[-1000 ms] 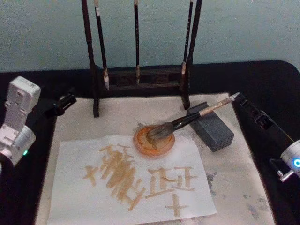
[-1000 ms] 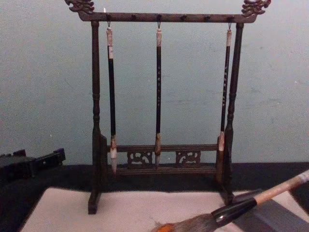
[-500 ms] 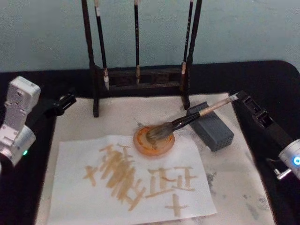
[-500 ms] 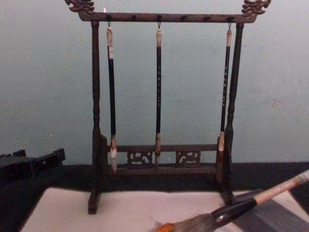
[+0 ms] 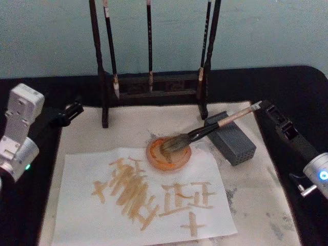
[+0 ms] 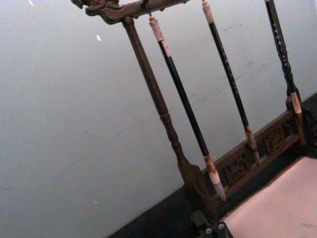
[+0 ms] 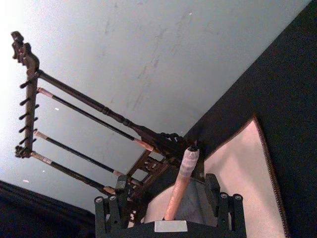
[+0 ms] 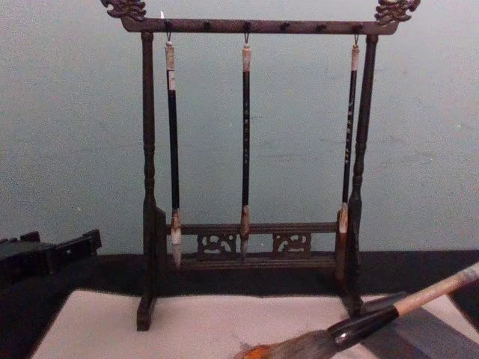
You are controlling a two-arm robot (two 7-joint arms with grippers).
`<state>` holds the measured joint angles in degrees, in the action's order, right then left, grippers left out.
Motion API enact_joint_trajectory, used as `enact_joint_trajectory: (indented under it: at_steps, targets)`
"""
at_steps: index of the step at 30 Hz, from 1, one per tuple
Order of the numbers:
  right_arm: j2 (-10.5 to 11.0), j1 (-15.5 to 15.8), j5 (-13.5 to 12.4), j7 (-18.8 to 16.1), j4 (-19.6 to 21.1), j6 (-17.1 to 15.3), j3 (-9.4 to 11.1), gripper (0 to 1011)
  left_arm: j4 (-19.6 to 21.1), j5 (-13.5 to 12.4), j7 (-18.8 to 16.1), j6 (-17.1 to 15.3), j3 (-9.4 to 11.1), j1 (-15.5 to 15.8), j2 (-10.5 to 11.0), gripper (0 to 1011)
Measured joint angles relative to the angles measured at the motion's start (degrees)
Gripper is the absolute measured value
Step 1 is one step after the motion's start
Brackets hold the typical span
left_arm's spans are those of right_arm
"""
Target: Pick up the brush from the inkstone, write on the paper, then place the brush back to its original position.
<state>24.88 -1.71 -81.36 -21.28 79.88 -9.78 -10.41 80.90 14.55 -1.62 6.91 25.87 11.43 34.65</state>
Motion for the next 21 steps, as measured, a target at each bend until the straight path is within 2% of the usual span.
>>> enact_joint_trajectory:
  at_steps: [9,21]
  targets:
    - [0.5,-0.9,-1.0,2.4,0.2,0.9,-0.9,1001,0.0,0.0,0.0,0.0,0.0,0.0,0.0,1000]
    - [0.5,-4.3,-3.3,2.6,-3.5,1.0,-2.5,1001,0.0,0.0,0.0,0.0,0.0,0.0,0.0,1002]
